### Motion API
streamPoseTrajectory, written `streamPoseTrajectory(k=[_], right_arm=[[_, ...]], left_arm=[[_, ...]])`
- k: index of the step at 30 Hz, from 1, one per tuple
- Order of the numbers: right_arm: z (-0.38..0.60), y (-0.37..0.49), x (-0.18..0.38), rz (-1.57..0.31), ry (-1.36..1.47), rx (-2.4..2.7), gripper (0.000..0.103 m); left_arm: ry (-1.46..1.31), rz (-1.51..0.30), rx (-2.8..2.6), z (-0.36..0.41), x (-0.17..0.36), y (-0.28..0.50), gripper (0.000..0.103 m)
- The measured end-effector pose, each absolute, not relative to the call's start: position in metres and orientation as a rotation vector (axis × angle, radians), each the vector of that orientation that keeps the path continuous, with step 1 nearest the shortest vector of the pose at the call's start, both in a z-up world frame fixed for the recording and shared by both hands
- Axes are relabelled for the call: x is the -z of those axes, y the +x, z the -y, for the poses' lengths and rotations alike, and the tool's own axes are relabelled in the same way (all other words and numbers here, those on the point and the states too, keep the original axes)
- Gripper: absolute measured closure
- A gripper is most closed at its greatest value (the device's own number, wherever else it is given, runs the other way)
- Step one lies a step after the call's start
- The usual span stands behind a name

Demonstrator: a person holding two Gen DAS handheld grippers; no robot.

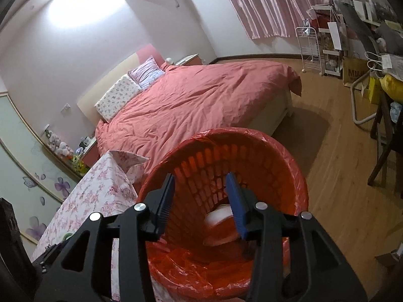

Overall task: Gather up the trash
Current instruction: 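Carry the cup with the left tool into the basket while the right tool drops the floral cloth there, then grasp the white tissue with the right tool while the left tool moves to the black mesh bag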

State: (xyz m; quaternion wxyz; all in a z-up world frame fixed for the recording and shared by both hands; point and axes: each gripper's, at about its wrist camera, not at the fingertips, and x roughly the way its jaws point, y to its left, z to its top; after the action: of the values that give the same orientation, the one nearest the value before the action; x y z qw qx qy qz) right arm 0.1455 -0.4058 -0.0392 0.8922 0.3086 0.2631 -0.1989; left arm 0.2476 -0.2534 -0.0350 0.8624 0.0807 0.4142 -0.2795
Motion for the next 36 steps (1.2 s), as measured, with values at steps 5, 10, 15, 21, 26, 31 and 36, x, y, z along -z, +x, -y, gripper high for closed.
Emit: streamPoseTrajectory(k=[5, 10, 15, 21, 26, 31, 36], right_arm=[[0.395, 0.144, 0.029, -0.544, 0.604, 0.405, 0.054], [0.369, 0.145, 0.018, -0.54, 0.549, 0.372, 0.052], [0.328, 0.146, 0.009, -0.554, 0.49, 0.294, 0.049], [0.271, 0.15, 0.006, -0.597, 0.412, 0.153, 0.049], [0.217, 0.157, 0.013, -0.654, 0.356, 0.017, 0.049], [0.161, 0.164, 0.025, -0.723, 0.299, -0.1, 0.049], [0.113, 0.165, 0.032, -0.759, 0.244, -0.183, 0.049]], left_arm=[[0.16, -0.825, 0.525, 0.22, 0.023, 0.239, 0.016], [0.139, -0.789, 0.458, 0.178, 0.007, 0.229, 0.013], [0.102, -0.746, 0.36, 0.119, -0.008, 0.219, 0.011], [0.047, -0.712, 0.211, 0.035, -0.018, 0.208, 0.01], [0.008, -0.689, 0.077, -0.034, -0.014, 0.198, 0.007], [-0.022, -0.704, -0.039, -0.092, -0.002, 0.191, 0.007], [-0.052, -0.715, -0.08, -0.126, 0.008, 0.182, 0.007]])
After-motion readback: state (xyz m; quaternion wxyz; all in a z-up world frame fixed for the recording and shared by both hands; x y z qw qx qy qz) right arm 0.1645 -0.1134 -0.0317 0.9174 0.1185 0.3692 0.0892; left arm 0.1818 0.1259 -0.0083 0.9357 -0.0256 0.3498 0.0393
